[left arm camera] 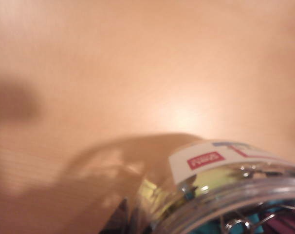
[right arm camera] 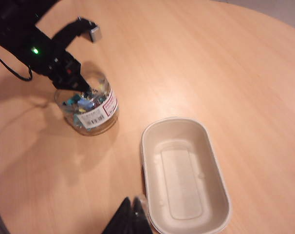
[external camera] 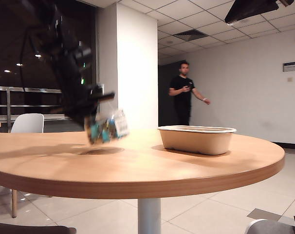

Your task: Pick up the box filled with clips, pour some clips from it into the rectangular paper box, and then put the clip box back on the table.

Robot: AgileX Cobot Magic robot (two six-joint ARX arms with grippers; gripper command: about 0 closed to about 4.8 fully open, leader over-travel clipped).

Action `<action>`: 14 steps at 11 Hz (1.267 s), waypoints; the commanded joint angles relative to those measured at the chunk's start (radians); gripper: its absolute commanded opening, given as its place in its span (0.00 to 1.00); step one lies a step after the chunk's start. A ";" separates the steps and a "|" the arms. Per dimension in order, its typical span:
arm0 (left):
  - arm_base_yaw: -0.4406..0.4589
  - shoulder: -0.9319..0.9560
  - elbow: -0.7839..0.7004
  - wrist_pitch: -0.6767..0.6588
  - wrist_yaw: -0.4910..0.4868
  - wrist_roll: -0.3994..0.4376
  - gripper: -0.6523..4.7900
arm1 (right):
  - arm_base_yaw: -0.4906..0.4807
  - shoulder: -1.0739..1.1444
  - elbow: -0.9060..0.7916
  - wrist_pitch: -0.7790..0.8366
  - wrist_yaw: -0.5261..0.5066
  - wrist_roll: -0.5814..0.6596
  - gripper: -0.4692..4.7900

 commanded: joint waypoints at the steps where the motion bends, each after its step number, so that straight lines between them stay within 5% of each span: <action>1: -0.043 -0.050 0.071 -0.026 -0.040 0.000 0.11 | 0.000 -0.002 0.004 0.006 -0.006 -0.002 0.09; 5: -0.116 -0.050 0.279 -0.048 -0.120 -0.011 0.11 | 0.000 -0.002 0.004 0.006 -0.006 -0.003 0.09; 11: -0.258 0.023 0.285 0.108 -0.173 -0.053 0.11 | 0.000 -0.002 0.004 0.006 -0.005 -0.003 0.09; 14: -0.288 0.060 0.285 0.164 -0.219 -0.048 0.11 | 0.000 0.014 -0.033 0.014 0.101 -0.006 0.09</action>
